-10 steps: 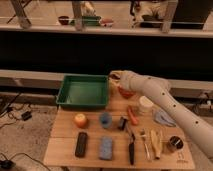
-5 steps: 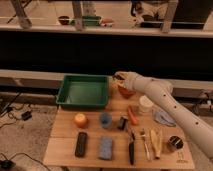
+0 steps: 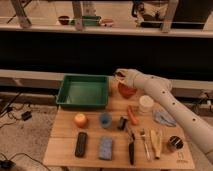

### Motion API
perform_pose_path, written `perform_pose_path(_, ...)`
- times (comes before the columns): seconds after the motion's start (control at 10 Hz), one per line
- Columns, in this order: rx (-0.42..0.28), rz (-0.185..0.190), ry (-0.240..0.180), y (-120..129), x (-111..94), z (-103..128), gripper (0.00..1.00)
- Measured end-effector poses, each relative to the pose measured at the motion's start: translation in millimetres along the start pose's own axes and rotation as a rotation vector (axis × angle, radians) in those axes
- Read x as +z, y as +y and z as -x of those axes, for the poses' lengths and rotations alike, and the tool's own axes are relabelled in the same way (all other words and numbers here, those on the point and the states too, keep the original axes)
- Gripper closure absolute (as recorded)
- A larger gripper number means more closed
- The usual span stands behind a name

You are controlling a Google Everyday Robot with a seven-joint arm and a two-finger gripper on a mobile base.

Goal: Place grapes in red bowl

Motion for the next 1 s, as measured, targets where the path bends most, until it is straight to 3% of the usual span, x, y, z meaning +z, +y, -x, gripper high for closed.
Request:
perform_pose_path(0.5, 0.008, -0.002, 0.040, -1.7, 3.1, -21.1, 1.00)
perform_pose_path(1.0, 0.014, -0.002, 0.055, -2.8, 9.0, -32.3, 1.00)
